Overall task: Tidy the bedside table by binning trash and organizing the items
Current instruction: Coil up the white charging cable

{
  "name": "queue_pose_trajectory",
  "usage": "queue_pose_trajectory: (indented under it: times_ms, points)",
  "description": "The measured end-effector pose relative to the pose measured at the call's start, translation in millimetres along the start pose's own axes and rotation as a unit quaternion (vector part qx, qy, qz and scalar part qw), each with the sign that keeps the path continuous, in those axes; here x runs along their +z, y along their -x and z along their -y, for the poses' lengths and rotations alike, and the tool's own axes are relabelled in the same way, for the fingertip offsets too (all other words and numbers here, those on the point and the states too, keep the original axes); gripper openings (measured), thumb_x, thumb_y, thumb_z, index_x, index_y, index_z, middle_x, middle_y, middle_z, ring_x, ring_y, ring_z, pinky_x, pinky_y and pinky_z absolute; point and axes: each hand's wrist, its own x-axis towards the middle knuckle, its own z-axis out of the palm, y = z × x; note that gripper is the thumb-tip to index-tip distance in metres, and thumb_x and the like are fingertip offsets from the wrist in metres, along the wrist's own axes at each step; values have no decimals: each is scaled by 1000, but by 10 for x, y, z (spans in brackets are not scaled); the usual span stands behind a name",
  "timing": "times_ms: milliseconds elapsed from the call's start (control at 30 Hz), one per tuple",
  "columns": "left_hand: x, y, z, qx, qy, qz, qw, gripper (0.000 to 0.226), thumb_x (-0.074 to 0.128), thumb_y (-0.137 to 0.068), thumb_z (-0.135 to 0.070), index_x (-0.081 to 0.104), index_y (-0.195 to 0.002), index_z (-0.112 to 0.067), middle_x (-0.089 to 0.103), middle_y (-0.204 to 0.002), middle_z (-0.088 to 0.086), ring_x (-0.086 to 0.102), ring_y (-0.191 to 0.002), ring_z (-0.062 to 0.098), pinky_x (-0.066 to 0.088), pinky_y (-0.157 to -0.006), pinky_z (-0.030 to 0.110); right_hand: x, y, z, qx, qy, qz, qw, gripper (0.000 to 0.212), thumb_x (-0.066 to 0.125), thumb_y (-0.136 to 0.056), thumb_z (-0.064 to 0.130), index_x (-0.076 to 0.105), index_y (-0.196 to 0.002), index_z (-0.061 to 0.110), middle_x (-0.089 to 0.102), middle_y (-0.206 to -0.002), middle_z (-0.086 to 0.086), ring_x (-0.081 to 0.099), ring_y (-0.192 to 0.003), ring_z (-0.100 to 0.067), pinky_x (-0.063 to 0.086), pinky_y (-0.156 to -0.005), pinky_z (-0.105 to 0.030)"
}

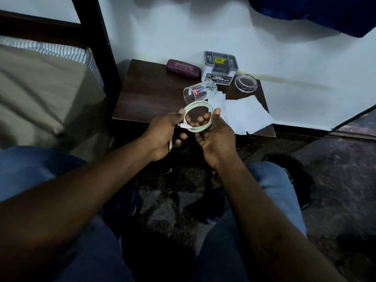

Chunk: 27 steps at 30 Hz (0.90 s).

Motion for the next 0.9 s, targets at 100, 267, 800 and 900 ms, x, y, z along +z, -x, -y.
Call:
queue_pose_trajectory:
  times_ms: [100,267,800,900]
  points:
    - [-45,-19,-87,-46,97,26,994,30,51,-105,-32,62,-80,-18,66,-63,-5,43,-41,4,27,-35,14,2,12,-31,-12,76,5,997,37,46,-108,44,62,-84,21,66,-75,6,57,-60,-5,41,-58,-21]
    - [-92,-60,-125,-80,227,60,969,36,42,-105,-22,73,-96,-6,67,-74,1,41,-47,3,27,-39,14,17,32,-28,13,-15,35,999,33,49,-108,36,62,-86,15,66,-72,3,56,-56,-6,44,-51,-16]
    - [-44,-43,37,70,2,-142,987,19,55,-96,-4,65,-86,-17,71,-70,0,63,-51,10,50,-49,22,94,38,-189,-6,-117,28,993,28,50,-109,20,62,-88,5,69,-82,-7,73,-68,-15,62,-68,-22]
    - [-83,-46,35,87,-73,-149,982,10,69,-76,-10,78,-77,-15,76,-73,4,66,-61,18,53,-60,31,73,31,-185,-37,-72,17,997,28,50,-109,21,62,-89,4,68,-86,-10,72,-73,-17,62,-70,-23]
